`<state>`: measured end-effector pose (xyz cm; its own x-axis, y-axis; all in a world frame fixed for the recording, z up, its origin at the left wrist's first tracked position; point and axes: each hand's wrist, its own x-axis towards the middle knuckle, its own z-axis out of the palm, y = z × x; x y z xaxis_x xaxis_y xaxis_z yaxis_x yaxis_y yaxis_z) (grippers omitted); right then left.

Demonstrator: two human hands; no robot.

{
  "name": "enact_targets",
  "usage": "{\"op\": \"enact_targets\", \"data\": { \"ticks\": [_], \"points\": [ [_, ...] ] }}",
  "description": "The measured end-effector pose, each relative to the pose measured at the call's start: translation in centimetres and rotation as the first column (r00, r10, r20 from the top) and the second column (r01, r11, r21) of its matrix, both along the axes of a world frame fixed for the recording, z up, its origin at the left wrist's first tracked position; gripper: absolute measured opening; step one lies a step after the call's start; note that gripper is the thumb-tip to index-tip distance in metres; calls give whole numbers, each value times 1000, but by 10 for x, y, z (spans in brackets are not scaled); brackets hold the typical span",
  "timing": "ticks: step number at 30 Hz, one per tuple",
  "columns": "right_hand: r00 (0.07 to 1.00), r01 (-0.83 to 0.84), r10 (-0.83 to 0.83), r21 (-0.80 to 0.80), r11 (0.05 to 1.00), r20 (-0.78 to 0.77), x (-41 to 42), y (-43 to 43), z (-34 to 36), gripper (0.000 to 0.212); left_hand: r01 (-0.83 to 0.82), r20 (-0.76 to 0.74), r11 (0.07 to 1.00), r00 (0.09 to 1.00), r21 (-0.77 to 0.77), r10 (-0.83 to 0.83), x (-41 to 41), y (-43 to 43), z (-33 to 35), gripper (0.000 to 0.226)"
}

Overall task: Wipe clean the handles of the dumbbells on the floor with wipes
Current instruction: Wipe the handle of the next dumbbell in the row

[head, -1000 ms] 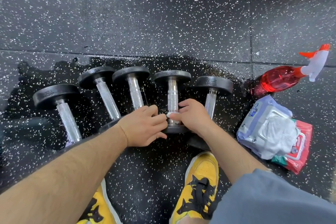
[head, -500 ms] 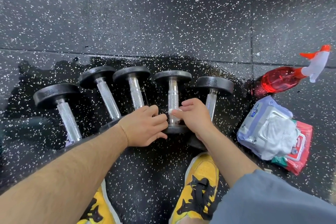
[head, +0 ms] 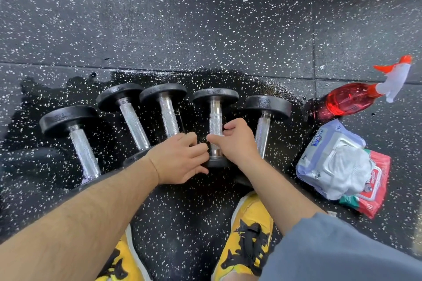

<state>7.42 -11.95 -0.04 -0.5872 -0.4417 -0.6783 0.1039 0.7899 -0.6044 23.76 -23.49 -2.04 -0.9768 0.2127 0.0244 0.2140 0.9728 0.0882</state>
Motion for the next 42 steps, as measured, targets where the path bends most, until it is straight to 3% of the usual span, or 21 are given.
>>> {"op": "enact_targets", "data": {
  "ticks": [4,10,14,18,21,26,38,42],
  "points": [
    [957,149,-129,-60,987,258,-8,7,-11,45,4,7,1000,1000,-5,-4,1,0,1,40],
    [885,80,-42,-64,995,464,-20,4,-17,37,3,7,1000,1000,-7,-3,1,0,2,41],
    [911,-9,8,-1,1000,412,-21,6,-19,48,0,19,1000,1000,-18,0,-1,0,4,45],
    [842,85,-70,-4,996,535,-26,4,-12,16,1,28,1000,1000,-26,-1,0,0,4,45],
    [792,136,-113,7,991,600,-27,-3,-8,35,-2,19,1000,1000,-12,2,0,0,4,42],
    [764,201,-153,-6,980,627,-25,-7,-3,32,-8,34,1000,999,10,8,0,0,3,43],
    [807,212,-170,-8,977,566,-29,-5,6,54,-19,30,999,999,34,18,-3,0,7,38],
    [805,235,-189,-10,972,562,-29,-3,2,30,-33,71,999,997,23,32,-1,0,3,42]
  ]
}}
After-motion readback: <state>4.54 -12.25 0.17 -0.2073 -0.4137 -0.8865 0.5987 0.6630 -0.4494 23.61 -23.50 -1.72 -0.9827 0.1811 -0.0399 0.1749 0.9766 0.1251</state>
